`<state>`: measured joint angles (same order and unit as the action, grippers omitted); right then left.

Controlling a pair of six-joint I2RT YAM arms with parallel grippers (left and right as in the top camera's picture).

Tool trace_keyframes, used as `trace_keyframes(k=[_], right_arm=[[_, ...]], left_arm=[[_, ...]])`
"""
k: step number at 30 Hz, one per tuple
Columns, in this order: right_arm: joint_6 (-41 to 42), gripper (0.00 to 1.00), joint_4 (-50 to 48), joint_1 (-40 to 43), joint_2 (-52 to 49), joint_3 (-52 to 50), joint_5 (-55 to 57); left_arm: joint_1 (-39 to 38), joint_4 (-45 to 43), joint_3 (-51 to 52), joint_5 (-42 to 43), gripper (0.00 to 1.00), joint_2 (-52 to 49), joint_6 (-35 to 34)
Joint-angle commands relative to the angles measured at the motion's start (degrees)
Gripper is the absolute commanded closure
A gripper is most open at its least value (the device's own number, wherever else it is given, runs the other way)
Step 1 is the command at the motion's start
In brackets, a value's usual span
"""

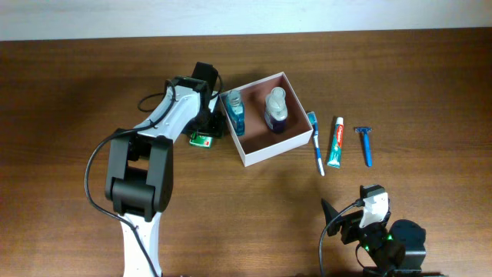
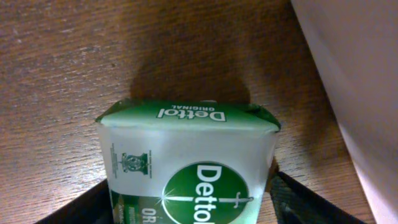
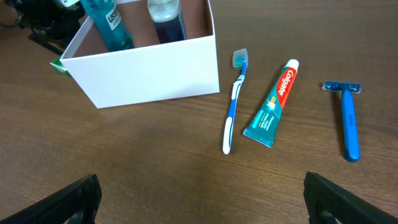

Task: Pack container
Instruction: 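Lift the Dettol bar and lower it into the box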

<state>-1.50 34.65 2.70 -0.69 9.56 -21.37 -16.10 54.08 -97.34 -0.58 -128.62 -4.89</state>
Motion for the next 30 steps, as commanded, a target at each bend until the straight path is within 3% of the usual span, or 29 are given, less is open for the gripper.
trace_keyframes(k=[1,6,15,19,22,30], right_arm=[[0.5,0.01,0.2,0.33,0.48,-0.26,-0.68],[0.5,0.01,0.2,0.33,0.48,-0.26,-0.68],[0.5,0.01,0.2,0.33,0.48,-0.26,-0.68],[0.5,0.01,0.22,0.33,0.48,-0.26,-0.68],[0.5,0.01,0.22,0.33,0.48,-0.26,-0.7],[0.5,0.01,0.2,0.33,0.48,-0.26,-0.68]], left_arm=[[0.13,1.27,0.98,1.25,0.37,-4.24,1.09],[0.46,4.07,-0.83,1.25,0.52,-1.79,-0.07],[2.56,10.71,-7.61,1.18,0.7,8.76,-1.57],[1.25,11.54,-8.74,1.4,0.71,14.93,-1.14],[-2.32,11.89,-8.74,5.31,0.72,20.83,3.19],[-16.55,11.98,-8.68,5.29,0.72,26.34,9.27]])
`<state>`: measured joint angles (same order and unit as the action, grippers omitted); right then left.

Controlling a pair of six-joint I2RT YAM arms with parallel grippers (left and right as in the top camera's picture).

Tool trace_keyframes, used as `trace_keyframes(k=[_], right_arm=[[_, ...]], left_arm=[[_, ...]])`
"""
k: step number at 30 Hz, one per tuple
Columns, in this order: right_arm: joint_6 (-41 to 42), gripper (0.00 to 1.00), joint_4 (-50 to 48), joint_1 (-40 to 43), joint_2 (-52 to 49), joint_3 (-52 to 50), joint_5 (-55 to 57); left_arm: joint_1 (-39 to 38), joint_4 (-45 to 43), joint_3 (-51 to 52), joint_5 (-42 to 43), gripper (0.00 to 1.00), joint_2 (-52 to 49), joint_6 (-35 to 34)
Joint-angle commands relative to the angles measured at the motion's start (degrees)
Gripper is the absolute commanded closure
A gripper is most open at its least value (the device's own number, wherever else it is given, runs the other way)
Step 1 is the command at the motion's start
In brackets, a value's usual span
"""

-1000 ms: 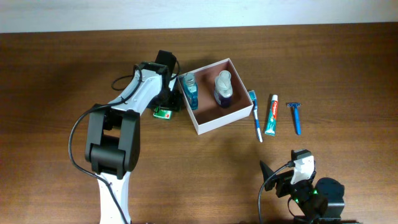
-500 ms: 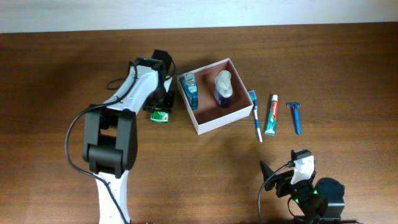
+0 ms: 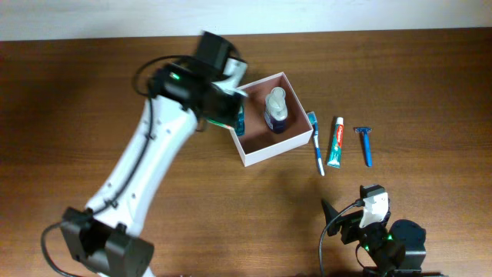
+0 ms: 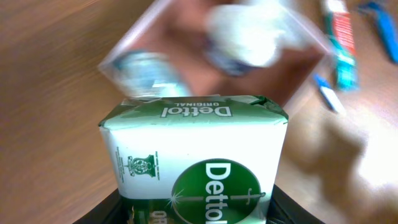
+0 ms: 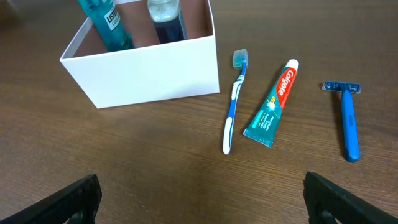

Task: Pack container
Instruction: 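Lift the Dettol bar and lower it into the box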

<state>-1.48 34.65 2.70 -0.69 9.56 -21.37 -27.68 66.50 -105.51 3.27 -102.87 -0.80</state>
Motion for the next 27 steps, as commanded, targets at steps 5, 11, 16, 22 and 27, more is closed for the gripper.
trace_keyframes(k=[5,11,16,22,27], right_arm=[[0.48,0.01,0.2,0.33,0.48,-0.26,-0.68],[0.48,0.01,0.2,0.33,0.48,-0.26,-0.68],[0.48,0.01,0.2,0.33,0.48,-0.26,-0.68],[0.48,0.01,0.22,0.33,0.48,-0.26,-0.68],[0.48,0.01,0.2,0.33,0.48,-0.26,-0.68]], left_arm=[[-12.07,-3.54,-0.33,-7.67,0.72,-4.59,12.24],[-11.96,-7.21,-0.33,-10.19,0.73,-10.99,14.82],[-11.41,-8.28,-0.33,-10.43,0.59,-14.45,17.42],[-9.7,-10.16,-0.33,-12.72,0.52,-16.06,17.38],[-10.05,-7.5,-0.52,-11.58,0.0,-15.37,13.53]])
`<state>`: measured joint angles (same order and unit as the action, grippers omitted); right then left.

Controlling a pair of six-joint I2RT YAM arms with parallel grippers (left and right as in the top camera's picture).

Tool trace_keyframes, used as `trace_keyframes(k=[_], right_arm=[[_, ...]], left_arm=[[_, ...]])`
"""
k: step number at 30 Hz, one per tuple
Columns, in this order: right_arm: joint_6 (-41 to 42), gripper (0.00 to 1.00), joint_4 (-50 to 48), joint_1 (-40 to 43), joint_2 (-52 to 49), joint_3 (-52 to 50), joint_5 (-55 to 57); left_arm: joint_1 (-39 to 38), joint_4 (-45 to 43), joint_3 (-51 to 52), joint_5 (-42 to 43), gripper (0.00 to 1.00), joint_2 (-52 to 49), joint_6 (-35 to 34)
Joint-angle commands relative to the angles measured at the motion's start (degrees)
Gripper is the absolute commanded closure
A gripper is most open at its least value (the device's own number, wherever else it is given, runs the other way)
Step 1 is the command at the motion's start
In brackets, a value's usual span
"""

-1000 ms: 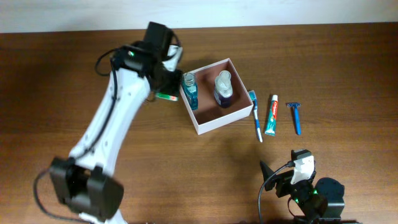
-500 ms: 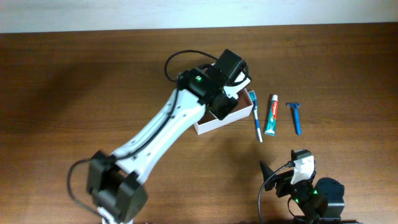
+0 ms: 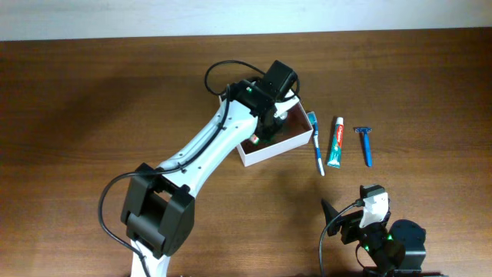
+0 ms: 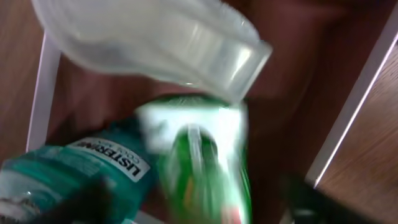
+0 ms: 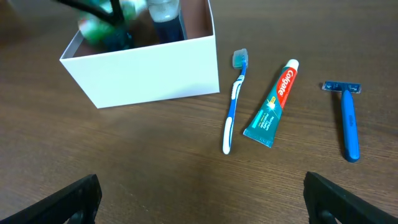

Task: Pack container
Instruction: 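Lift the Dettol bar and lower it into the box, then open the left gripper and withdraw it from the box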

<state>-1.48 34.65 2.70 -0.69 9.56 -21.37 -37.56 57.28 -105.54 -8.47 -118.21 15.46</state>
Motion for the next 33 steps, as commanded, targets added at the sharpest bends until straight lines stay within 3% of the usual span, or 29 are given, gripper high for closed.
trace_keyframes(k=[1,9,15,19,24,31,33], right_arm=[[0.48,0.01,0.2,0.33,0.48,-0.26,-0.68],[0.48,0.01,0.2,0.33,0.48,-0.26,-0.68],[0.48,0.01,0.2,0.33,0.48,-0.26,-0.68],[0.48,0.01,0.2,0.33,0.48,-0.26,-0.68],[0.48,0.01,0.2,0.33,0.48,-0.26,-0.68],[0.52,0.01,-0.68,0.33,0.48,-0.26,-1.11],[4.52,0.01,-0.37,0.33,0.48,-0.26,-6.8]], left_arm=[[-0.42,2.67,-0.66,0.28,0.0,0.33,-4.39],[-1.29,11.69,-3.19,5.84,0.0,5.95,-12.72],[-1.09,17.97,-5.01,8.72,0.0,12.28,-13.03],[0.87,21.4,-5.01,6.49,0.0,17.55,-20.7],[7.08,28.94,-5.01,1.05,0.0,23.63,-33.81],[17.7,36.5,-5.01,1.09,0.0,30.34,-35.17],[19.71,38.36,-5.01,1.09,0.0,31.3,-35.17]])
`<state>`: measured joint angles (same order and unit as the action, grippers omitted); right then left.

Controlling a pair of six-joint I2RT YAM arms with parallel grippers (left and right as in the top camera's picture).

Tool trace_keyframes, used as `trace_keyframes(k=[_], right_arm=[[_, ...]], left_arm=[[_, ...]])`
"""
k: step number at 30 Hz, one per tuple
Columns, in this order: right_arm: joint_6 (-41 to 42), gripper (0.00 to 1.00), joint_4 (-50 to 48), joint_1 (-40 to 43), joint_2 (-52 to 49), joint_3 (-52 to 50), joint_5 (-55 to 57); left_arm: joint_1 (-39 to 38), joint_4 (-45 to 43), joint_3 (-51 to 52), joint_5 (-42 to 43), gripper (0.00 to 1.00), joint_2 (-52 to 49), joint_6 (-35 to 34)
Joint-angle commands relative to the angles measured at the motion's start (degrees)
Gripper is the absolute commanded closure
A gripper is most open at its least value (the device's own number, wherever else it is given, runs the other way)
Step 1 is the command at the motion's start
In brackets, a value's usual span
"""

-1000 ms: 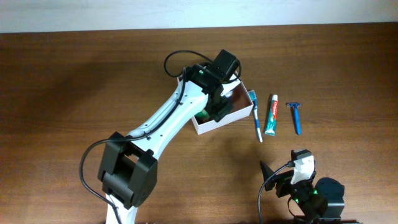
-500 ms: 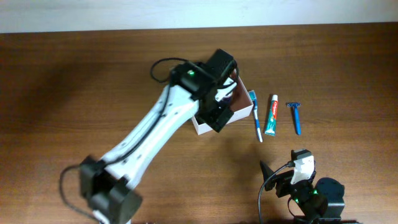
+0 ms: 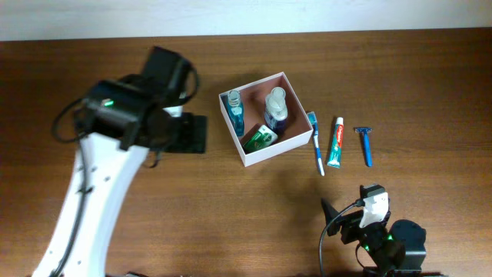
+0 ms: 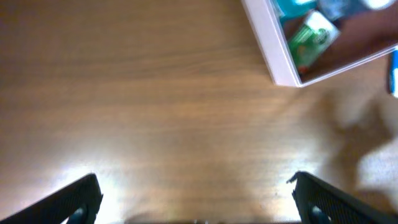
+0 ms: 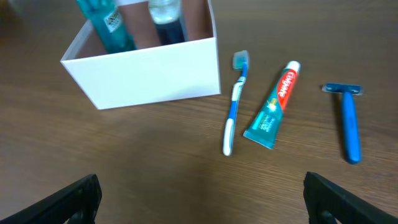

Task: Pack container
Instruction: 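Open the left gripper and withdraw it from the box, then move the right gripper toward the toothbrush and toothpaste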

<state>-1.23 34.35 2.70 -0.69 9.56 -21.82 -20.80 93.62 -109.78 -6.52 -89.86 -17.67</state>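
The white box [image 3: 286, 148] with a brown inside holds a teal mouthwash bottle [image 3: 234, 114], a clear bottle [image 3: 275, 108] and the green Dettol soap [image 3: 259, 138]. The soap [image 4: 314, 34] also shows at the top right of the left wrist view. To the right of the box lie a toothbrush [image 3: 316, 144], a toothpaste tube [image 3: 335, 142] and a blue razor [image 3: 366, 145]. My left gripper [image 4: 194, 202] is open over bare wood left of the box. Near the front edge, my right gripper [image 5: 200, 199] is open and empty.
The wooden table [image 3: 400, 69] runs to a pale wall at the back. My white left arm [image 3: 92, 185] crosses the left half of the table. The right arm's base [image 3: 380, 238] sits at the front right.
The left gripper was inside the box with the soap. Now the soap lies in the box and the gripper is open, well left of the box. The right arm has not moved.
The left gripper was shut on the Dettol soap lying on the table left of the box. It then held the soap above the box, then down inside it between the bottles. Now the soap rests in the box and the gripper is clear.
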Motion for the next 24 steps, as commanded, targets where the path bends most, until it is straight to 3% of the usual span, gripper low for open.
trace_keyframes(k=[1,7,9,16,19,24], right_arm=[[7.5,0.01,-0.35,0.33,0.48,-0.24,-9.44],[24.41,0.01,-2.32,0.33,0.48,-0.24,-21.24],[25.81,0.01,-2.47,0.33,0.46,0.04,-22.99],[25.75,0.01,-0.63,0.33,-6.27,13.0,-17.94],[24.17,0.01,4.98,0.33,-14.95,22.14,-12.61],[13.33,0.01,20.68,0.33,-38.14,45.38,-4.13]], left_arm=[[3.52,2.73,-0.76,-0.83,0.0,3.21,-2.03],[4.13,3.06,-0.74,-0.83,0.0,3.41,-2.03],[4.13,3.06,-0.74,-0.85,0.0,3.41,-2.03],[4.13,3.08,-0.74,-0.83,0.0,3.41,-2.03],[4.13,3.06,-0.74,-0.83,0.0,3.41,-2.03],[4.13,3.06,-0.74,-0.83,0.0,3.41,-2.03]])
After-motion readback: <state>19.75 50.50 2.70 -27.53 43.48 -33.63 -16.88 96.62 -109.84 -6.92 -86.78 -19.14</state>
